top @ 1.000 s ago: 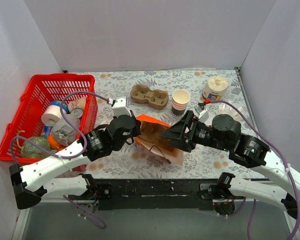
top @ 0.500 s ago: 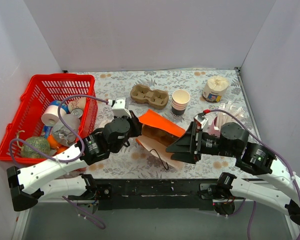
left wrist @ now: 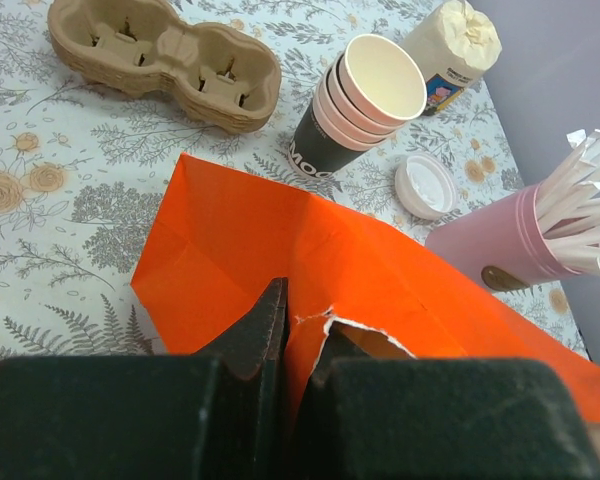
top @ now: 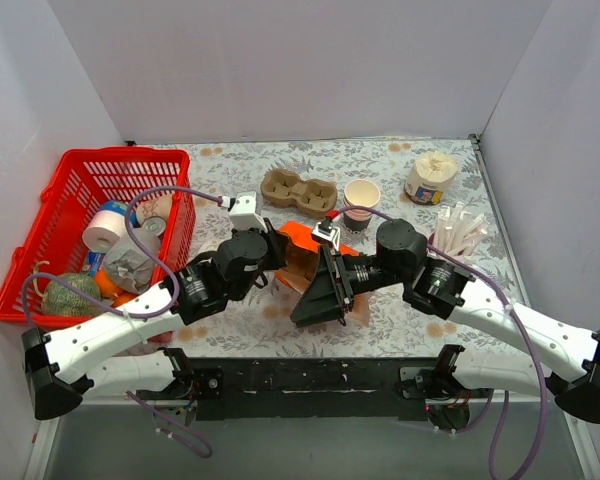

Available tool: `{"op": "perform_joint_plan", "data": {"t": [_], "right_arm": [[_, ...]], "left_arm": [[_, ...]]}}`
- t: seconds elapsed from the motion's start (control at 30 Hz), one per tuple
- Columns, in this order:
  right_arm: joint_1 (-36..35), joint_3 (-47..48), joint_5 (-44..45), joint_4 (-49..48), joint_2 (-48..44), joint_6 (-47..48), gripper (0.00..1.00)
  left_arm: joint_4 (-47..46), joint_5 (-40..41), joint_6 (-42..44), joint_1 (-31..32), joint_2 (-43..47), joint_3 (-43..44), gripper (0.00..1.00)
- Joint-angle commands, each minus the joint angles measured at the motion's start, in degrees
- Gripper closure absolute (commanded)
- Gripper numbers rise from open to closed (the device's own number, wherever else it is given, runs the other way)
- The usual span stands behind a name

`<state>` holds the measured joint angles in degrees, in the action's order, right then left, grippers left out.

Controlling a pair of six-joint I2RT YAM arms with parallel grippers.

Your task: Pack the takeout coffee

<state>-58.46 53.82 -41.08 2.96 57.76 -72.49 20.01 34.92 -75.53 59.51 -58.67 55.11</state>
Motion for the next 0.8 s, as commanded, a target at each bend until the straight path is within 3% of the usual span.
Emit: {"op": "perform_joint_plan", "data": {"t": [0.0,0.27,0.53,0.77], "right_arm": [[0.27,2.78,-10.49,-15.79,0.86,-0.19,0.02],[0.18,0.59,-16.13,-10.71,-0.70,-2.30,0.02],[0.27,0.31,-14.12,10.80,-6.16,3.05,0.02],[1.84,-0.03,-11.13,20.77,-7.92,7.98,0.02]], "left_arm": [[-1.90,-1.61,-0.06,0.17,-0.04,-0.71,1.00],[-11.38,-1.70,6.88,0.17,2.33,-3.86,1.00],[-18.69,-0.64,14.78,0.26,3.83,-5.72,1.00],[-24.49,-5.19,20.15,0.17,7.60,-9.49,1.00]]}}
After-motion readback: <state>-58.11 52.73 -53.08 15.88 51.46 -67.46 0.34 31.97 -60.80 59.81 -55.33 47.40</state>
